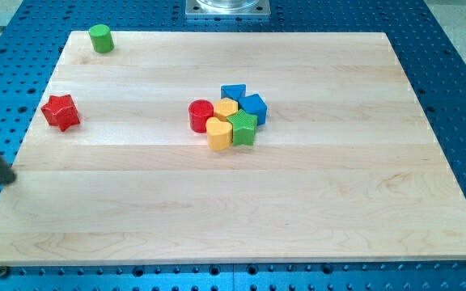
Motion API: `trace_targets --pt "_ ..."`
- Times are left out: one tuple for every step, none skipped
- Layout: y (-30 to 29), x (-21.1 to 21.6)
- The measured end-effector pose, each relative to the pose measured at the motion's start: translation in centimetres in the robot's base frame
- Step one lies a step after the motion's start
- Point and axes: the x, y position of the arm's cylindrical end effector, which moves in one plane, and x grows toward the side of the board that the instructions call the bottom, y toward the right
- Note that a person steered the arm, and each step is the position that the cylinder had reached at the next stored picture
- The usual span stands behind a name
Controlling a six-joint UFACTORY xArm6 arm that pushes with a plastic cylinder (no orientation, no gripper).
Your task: Move the red star into the red circle
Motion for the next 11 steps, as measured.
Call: trace_targets --pt "0.8 -6.2" --pt "7.3 -9.7" --pt "15.0 -10.5" --pt "8.2 -11.1" --pt "10.6 -14.7" --pt "16.2 -14.6" --pt "20.8 -14.2" --pt "16.3 -14.0" --pt "14.2 -11.3" --pt "16.8 -10.4" --pt "18.4 -11.3"
